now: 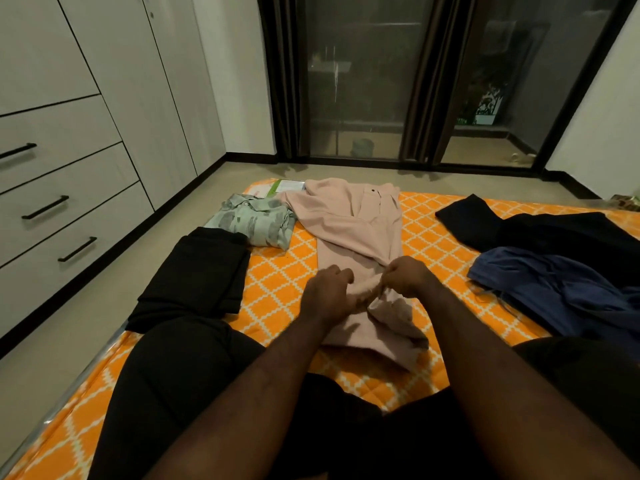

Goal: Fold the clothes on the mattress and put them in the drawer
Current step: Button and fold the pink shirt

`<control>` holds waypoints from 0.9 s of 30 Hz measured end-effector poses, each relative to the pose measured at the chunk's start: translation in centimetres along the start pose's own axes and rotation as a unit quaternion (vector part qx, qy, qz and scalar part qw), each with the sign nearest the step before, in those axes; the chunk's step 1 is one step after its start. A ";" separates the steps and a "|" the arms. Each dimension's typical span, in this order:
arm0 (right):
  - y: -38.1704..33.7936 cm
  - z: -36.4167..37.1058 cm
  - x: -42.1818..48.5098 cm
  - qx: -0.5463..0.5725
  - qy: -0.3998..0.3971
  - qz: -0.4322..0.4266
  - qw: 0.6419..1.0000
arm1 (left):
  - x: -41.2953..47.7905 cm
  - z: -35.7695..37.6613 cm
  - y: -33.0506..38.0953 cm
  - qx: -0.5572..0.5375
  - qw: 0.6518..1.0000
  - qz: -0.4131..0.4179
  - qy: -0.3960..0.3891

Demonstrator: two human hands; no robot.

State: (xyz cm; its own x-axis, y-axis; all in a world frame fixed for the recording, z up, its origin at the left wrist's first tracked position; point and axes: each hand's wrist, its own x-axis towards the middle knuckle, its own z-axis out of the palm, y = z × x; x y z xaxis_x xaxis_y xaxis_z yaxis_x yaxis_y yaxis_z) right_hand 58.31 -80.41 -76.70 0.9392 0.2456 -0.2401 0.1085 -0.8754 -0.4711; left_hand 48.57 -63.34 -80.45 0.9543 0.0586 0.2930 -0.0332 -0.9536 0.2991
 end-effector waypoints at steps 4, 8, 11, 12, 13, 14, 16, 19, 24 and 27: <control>1.1 0.9 1.3 0.139 0.141 0.012 0.980 | -0.4 0.2 -0.9 0.081 0.984 -0.091 -0.129; 1.8 2.4 3.2 0.100 0.117 -0.003 0.988 | -0.2 0.6 -0.6 0.024 0.982 -0.017 -0.184; 2.0 3.0 3.8 0.110 0.114 -0.013 0.987 | 0.0 0.9 -0.4 0.032 0.966 0.055 -0.249; 2.1 3.2 3.9 0.116 0.111 -0.010 0.987 | 0.1 1.0 -0.7 0.032 0.963 0.057 -0.262; 2.2 3.3 4.0 0.127 0.116 -0.013 0.985 | 0.2 1.1 -0.9 0.020 0.963 0.051 -0.264; 2.1 3.3 4.1 0.139 0.127 -0.018 0.982 | 0.5 1.2 -1.2 -0.006 0.967 0.038 -0.253; 1.4 3.2 4.2 0.156 0.157 -0.052 0.974 | 1.2 1.1 -1.4 -0.103 0.976 -0.016 -0.192; -0.8 3.1 4.1 0.177 0.173 -0.136 0.959 | 3.8 0.4 -2.0 -0.346 0.910 -0.215 -0.082; -4.2 4.1 3.6 0.123 0.147 -0.338 0.921 | 8.0 -1.8 -5.2 -0.581 0.713 -0.383 -0.086; -5.0 5.4 4.8 0.075 0.071 -0.424 0.900 | 10.4 -2.5 -7.7 -0.656 0.636 -0.397 -0.084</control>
State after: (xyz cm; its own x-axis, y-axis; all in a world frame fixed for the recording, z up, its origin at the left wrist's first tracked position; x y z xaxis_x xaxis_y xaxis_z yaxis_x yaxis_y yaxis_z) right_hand 60.51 -72.62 -80.05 0.5735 0.7335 0.3649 0.7699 -0.3303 -0.5460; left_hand 58.04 -54.61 -77.44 0.8393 0.2311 -0.4920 0.3648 0.4315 0.8250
